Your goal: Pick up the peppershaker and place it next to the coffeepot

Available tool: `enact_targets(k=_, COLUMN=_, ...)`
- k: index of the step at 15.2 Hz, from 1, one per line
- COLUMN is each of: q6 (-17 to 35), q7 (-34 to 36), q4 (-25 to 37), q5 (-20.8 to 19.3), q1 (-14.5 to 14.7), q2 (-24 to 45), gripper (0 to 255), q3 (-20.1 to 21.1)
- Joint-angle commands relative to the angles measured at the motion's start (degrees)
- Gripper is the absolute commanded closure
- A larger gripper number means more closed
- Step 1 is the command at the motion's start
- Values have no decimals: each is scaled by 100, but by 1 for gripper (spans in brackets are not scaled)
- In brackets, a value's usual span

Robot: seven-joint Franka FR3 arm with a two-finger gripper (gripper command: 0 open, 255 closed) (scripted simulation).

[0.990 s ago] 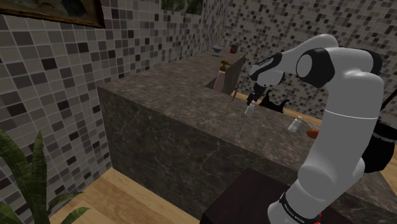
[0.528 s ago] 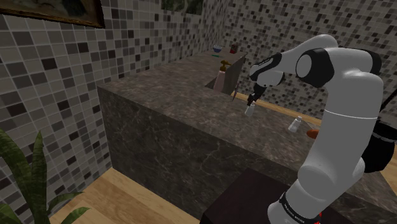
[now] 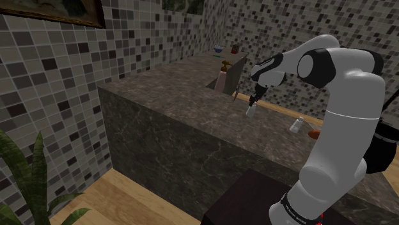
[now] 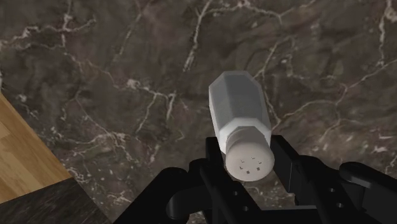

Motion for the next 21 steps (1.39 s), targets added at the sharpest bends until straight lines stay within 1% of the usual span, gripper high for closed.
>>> enact_targets(k=1, q6=1, q7=-1, q4=2, q5=2, q1=-1, q2=4, gripper=255, q3=1)
enact_targets(k=11, q6=-641, q7=216, q4=334, q5=-298, q1=84, q2=-358, gripper=255, q3=-119)
enact_targets(k=21, q6=-1325, q7=375, q4=804, q5=-509, q1=124, q2=-611, gripper=255, q3=-186)
